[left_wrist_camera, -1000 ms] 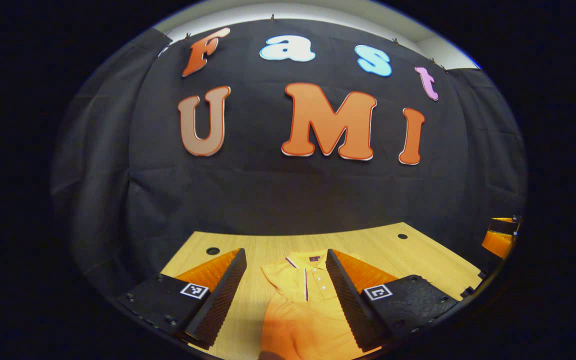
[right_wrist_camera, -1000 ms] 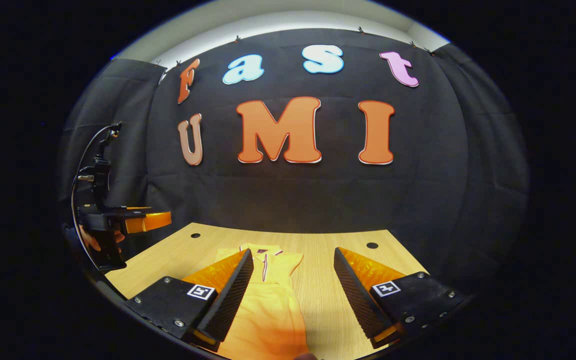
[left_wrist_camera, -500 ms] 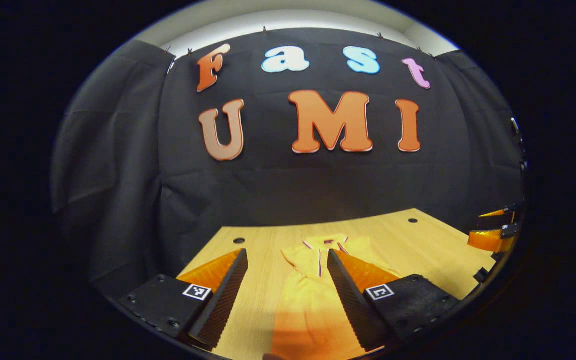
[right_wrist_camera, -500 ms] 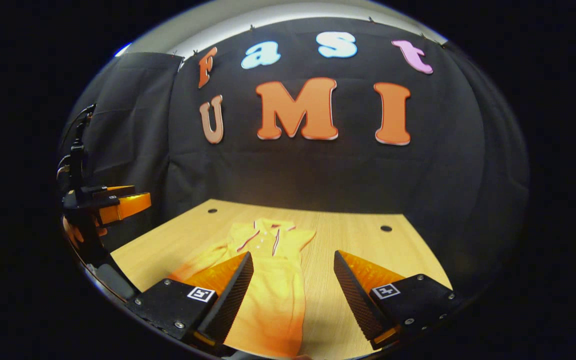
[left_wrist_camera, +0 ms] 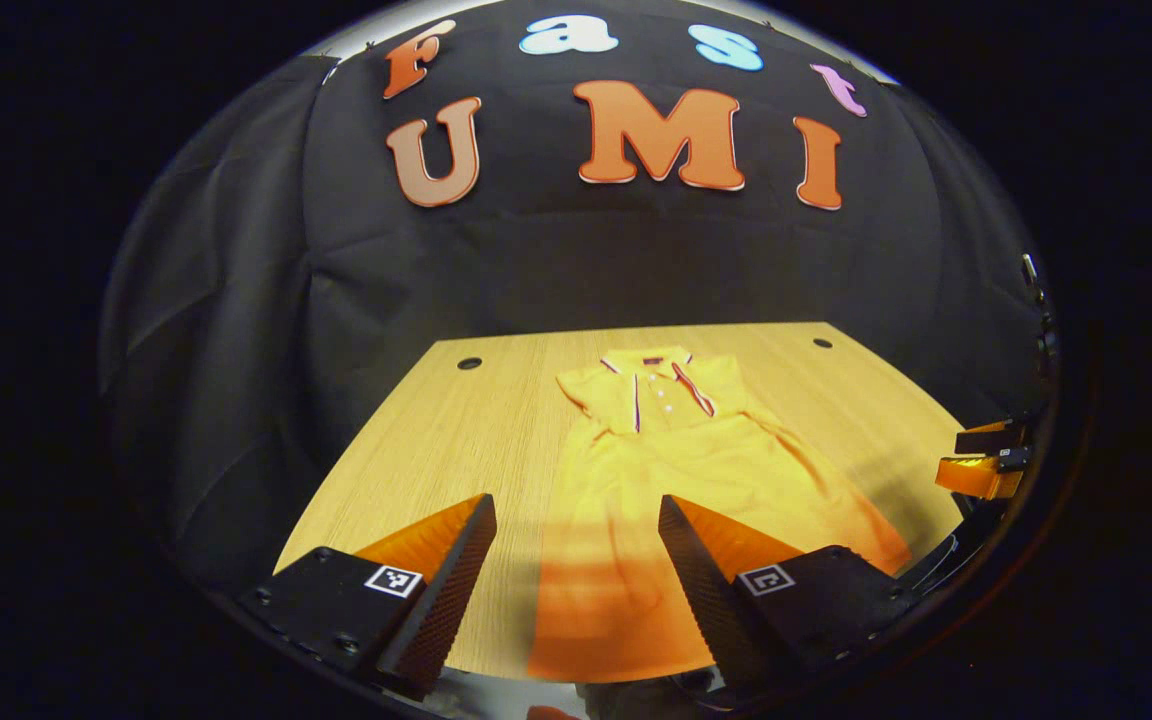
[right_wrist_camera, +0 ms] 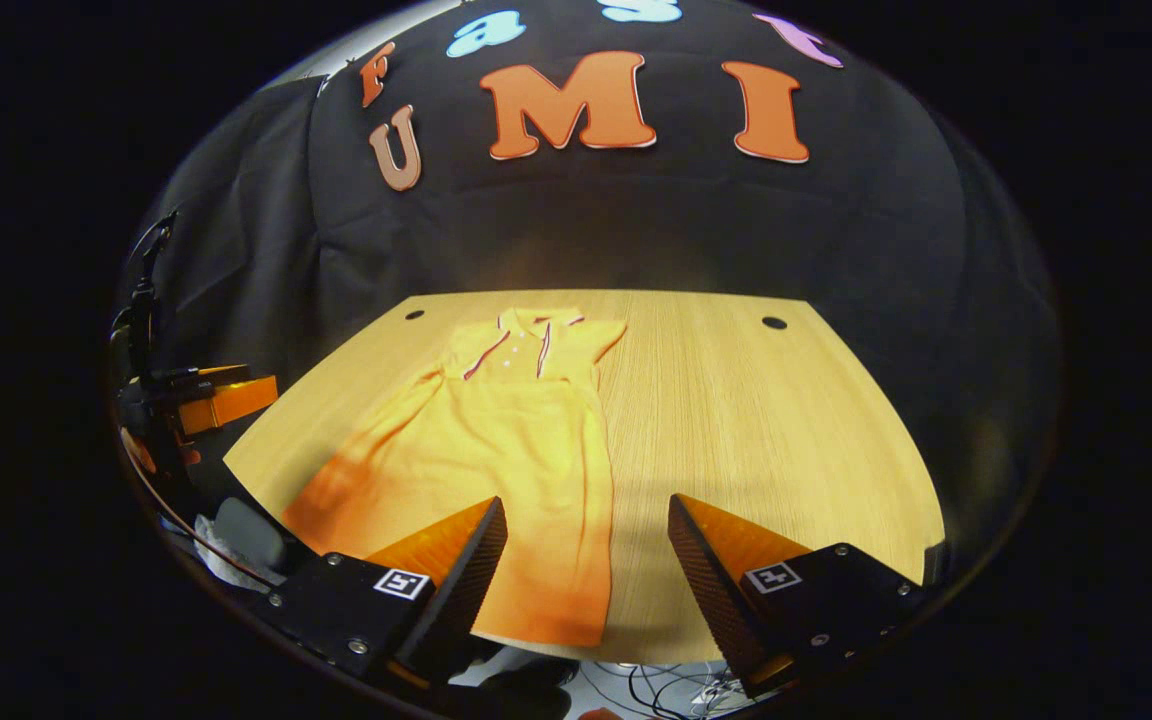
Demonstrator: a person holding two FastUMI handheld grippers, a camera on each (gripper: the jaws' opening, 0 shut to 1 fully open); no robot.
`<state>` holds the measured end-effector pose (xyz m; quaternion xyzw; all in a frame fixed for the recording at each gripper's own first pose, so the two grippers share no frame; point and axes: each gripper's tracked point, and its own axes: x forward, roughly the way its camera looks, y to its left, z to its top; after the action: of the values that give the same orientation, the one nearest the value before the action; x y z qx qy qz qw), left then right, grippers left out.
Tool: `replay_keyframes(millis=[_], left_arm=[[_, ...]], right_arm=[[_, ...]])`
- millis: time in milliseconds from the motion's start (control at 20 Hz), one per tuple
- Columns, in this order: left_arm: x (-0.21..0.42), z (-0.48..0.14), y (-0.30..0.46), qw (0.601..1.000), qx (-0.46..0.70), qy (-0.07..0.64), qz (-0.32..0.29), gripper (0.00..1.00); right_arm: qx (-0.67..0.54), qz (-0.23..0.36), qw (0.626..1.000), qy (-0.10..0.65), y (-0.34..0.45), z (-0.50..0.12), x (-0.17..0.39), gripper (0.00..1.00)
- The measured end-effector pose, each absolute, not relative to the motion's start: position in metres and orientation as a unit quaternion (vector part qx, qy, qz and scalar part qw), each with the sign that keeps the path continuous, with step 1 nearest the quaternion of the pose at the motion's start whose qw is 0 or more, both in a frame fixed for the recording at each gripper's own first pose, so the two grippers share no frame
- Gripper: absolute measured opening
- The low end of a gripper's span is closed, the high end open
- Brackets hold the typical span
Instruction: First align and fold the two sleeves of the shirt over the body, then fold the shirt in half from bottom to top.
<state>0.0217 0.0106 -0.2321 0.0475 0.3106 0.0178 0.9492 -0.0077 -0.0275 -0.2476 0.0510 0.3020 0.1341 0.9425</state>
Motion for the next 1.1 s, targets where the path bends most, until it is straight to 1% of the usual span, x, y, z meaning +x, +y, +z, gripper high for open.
replay_keyframes(millis=[300, 550, 800, 950, 1000, 1100], left_arm=[[0.004, -0.288, 0.021, 0.915, 0.046, 0.401, 0.014, 0.99], [-0.019, -0.311, 0.027, 0.885, 0.042, 0.463, 0.021, 0.99], [-0.048, -0.329, 0.029, 0.841, 0.008, 0.539, 0.038, 0.99], [-0.064, -0.343, 0.039, 0.821, -0.007, 0.569, 0.040, 1.00], [-0.061, -0.338, 0.039, 0.826, -0.009, 0.562, 0.039, 0.99], [-0.057, -0.340, 0.036, 0.821, -0.004, 0.571, 0.029, 0.99]], right_arm=[[0.040, 0.136, 0.916, 0.376, -0.022, -0.295, -0.033, 0.99], [0.042, 0.140, 0.889, 0.434, -0.016, -0.330, -0.047, 0.99], [0.048, 0.141, 0.861, 0.486, -0.009, -0.356, -0.056, 0.99], [0.045, 0.141, 0.851, 0.504, -0.004, -0.363, -0.057, 0.97], [0.041, 0.142, 0.847, 0.510, -0.002, -0.366, -0.059, 0.97], [0.031, 0.145, 0.846, 0.513, 0.005, -0.364, -0.057, 0.97]])
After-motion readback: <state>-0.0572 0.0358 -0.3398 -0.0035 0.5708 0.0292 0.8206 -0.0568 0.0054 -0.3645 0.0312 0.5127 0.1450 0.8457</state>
